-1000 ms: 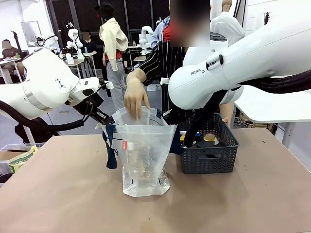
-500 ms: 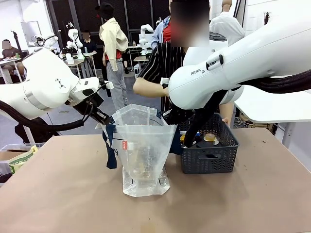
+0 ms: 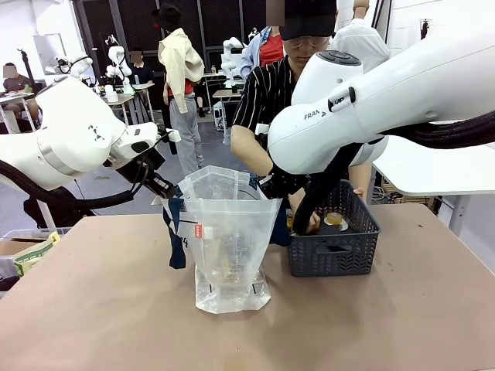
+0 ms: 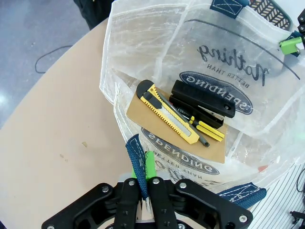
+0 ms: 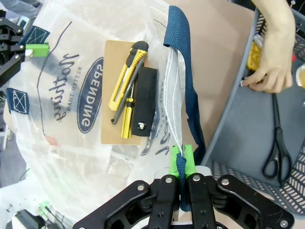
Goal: Transfer purchased items from the store into the shopping bag.
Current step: Move the Reusable shopping bag to the right side of the table.
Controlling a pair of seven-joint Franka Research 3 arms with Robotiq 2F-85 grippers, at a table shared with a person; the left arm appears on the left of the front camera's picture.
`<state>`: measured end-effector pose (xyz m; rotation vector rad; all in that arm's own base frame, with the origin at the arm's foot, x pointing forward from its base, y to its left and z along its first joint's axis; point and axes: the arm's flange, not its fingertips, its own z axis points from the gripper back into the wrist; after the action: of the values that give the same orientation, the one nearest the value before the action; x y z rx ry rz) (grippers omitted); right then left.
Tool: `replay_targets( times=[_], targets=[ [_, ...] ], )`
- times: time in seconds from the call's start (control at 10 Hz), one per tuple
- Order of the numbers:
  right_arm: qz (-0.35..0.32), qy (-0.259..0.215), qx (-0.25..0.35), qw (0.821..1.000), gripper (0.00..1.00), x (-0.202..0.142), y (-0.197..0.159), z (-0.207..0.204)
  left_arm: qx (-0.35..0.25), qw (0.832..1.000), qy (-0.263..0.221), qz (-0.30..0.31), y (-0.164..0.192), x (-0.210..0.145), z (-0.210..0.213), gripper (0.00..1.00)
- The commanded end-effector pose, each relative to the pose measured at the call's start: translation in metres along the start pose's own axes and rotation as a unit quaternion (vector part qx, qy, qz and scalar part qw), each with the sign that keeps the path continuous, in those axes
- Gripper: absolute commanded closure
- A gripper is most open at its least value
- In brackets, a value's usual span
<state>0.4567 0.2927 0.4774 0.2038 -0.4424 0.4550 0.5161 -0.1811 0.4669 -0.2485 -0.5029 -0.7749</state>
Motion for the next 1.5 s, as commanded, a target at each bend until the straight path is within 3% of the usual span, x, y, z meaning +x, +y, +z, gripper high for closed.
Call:
replay_targets(
  times=[0.0, 1.4],
  targets=[
    [-0.005, 0.003, 0.002, 1.0, 1.0, -0.0058, -0.0006, 0.0, 0.004, 1.0, 0.0, 0.0, 0.0008, 0.0001, 0.0034, 1.0],
    [-0.005, 0.003, 0.002, 1.0, 1.0, -0.0058, -0.0006, 0.0, 0.004, 1.0, 0.0, 0.0, 0.0008, 0.0001, 0.0034, 1.0]
  ],
)
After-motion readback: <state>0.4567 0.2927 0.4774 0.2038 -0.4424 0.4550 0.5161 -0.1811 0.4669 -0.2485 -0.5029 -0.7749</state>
